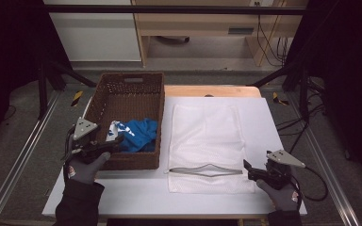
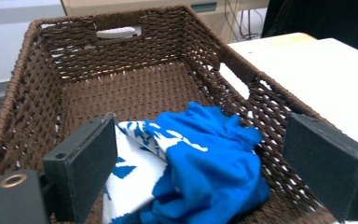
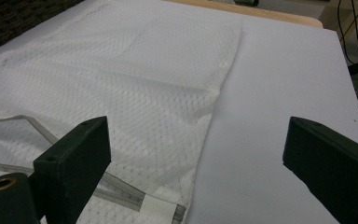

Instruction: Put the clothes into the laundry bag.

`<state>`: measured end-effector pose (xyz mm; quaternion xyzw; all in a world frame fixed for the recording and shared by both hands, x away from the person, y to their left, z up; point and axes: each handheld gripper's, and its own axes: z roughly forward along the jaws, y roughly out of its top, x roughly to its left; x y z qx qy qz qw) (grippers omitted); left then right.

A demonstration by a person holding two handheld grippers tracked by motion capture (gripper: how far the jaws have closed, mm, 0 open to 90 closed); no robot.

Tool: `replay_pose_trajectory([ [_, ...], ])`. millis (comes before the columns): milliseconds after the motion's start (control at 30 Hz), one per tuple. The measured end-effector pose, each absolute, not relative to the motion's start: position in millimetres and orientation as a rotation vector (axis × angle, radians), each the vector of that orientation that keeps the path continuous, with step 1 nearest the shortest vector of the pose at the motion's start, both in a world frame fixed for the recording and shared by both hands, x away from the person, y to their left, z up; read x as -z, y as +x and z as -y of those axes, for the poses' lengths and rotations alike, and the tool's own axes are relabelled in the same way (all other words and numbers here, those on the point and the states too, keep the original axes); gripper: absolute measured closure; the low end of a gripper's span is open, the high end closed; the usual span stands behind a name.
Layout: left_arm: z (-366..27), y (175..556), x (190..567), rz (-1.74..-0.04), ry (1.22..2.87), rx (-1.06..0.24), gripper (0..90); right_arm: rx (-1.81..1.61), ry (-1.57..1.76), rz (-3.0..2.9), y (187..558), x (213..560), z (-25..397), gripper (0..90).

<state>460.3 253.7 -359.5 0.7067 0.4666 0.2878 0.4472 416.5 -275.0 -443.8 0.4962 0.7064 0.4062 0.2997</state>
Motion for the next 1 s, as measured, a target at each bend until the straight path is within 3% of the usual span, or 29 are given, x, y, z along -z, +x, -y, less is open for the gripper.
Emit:
replay_pose_trajectory([
  [533, -247.5, 499.8, 341.5, -1.199, 1.811, -0.722, 9.1, -1.068, 1.315, -1.884, 417.8, 445.9, 275.5, 7.8],
  [1000, -236.7, 537.7, 348.1, -1.238, 1.869, -0.730, 9.0, -1.071, 1.330, -1.877, 417.7, 446.5, 277.6, 7.6],
])
